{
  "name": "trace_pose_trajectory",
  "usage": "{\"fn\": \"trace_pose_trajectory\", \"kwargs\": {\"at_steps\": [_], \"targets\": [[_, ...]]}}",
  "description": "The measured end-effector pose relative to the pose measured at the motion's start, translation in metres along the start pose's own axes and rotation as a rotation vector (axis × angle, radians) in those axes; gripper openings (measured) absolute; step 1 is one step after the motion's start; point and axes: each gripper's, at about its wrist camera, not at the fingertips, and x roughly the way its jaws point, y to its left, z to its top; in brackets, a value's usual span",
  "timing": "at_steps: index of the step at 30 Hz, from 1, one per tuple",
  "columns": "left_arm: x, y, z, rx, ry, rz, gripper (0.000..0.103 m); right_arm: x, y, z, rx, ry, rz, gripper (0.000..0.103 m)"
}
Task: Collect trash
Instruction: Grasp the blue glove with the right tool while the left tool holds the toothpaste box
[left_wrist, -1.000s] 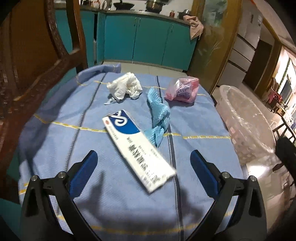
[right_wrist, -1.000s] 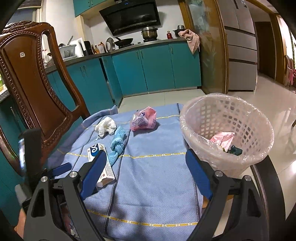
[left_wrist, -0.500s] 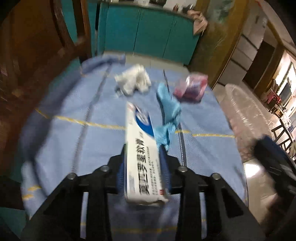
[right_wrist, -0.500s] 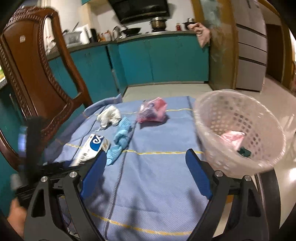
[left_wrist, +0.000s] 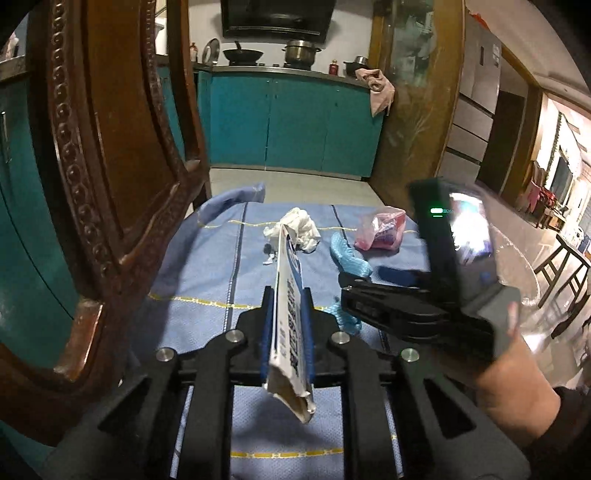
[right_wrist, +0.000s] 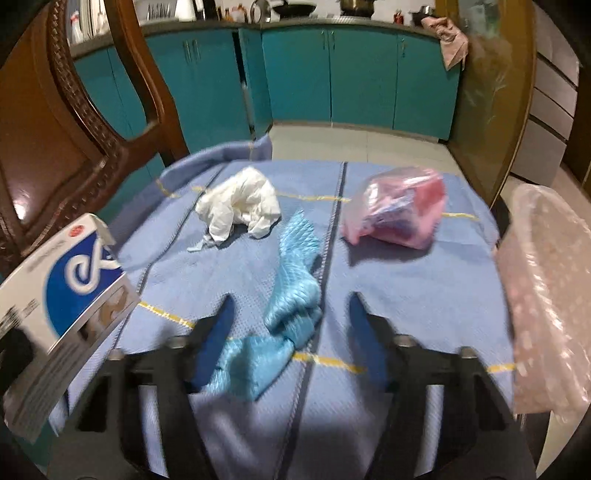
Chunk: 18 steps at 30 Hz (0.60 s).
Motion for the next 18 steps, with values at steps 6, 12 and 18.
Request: {"fn": "trace_pose_trajectory", "kwargs": {"at_steps": [6,12,18], "targets": [[-0.001,0.004,-0.001,-0.018,-0.004,-0.011,0.011,-0.039,-0.007,0.0,-0.001,-0.088,0.025,0.025],[-0.005,0.0,-0.002,-0.018,-0.006,-0.029,0.011,-0.126,-0.03,-0.021,0.015,-0.219,0.071,0.025],[-0.007,-0.009,-0.004,-0.001,-0.001,-0.033,0.011,-0.151,-0.054,-0.055,0.053,-0.23,0.054,0.025]]}}
